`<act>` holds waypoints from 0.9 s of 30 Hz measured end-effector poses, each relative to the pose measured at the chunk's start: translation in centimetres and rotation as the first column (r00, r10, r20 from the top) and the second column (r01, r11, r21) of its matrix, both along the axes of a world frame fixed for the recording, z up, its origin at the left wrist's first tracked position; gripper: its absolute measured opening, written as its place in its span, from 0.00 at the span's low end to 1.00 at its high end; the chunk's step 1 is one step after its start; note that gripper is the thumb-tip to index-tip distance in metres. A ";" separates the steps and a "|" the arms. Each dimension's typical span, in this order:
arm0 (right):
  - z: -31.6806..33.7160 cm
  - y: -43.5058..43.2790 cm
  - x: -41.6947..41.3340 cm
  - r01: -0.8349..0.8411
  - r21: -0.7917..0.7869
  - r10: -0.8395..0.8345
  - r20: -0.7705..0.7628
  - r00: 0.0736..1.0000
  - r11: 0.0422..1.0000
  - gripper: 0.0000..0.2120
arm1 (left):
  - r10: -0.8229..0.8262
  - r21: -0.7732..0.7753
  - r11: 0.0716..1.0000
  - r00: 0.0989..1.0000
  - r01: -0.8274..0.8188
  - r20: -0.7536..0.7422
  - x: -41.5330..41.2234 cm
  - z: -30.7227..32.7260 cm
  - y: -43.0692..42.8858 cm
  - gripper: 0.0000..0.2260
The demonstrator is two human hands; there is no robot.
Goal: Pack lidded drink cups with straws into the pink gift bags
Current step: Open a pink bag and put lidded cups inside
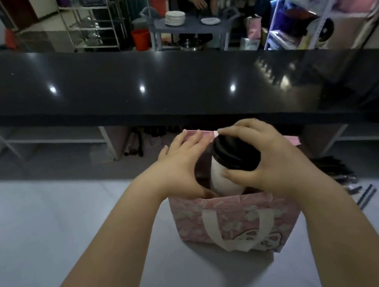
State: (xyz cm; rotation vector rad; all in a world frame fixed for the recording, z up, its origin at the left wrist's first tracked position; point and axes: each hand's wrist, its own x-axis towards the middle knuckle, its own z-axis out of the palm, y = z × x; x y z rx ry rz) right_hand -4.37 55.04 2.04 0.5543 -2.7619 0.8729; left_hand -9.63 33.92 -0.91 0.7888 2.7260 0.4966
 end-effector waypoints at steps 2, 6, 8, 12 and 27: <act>-0.7 -0.3 0.6 0.024 0.077 -0.032 0.096 0.995 0.997 0.33 | -0.050 -0.066 0.997 0.999 0.050 0.004 0.0 -0.2 -0.3 0.58; -1.8 0.1 2.4 0.058 0.143 -0.089 0.226 0.970 0.988 0.33 | -0.127 -0.140 0.982 0.991 0.130 0.029 0.1 -0.3 -0.6 0.61; -2.4 0.0 3.0 0.067 0.190 -0.122 0.297 0.947 0.980 0.34 | -0.175 -0.162 0.971 0.984 0.176 0.015 0.5 -0.3 -0.7 0.62; -4.1 -1.0 2.9 0.125 0.359 -0.275 0.405 0.872 0.925 0.37 | -0.270 -0.145 0.953 0.963 0.266 -0.003 1.1 -0.4 -1.3 0.63; -3.0 -3.8 4.4 0.202 0.334 -0.288 0.232 0.929 0.921 0.42 | -0.304 -0.111 0.949 0.948 0.294 -0.089 0.0 -1.6 -2.4 0.65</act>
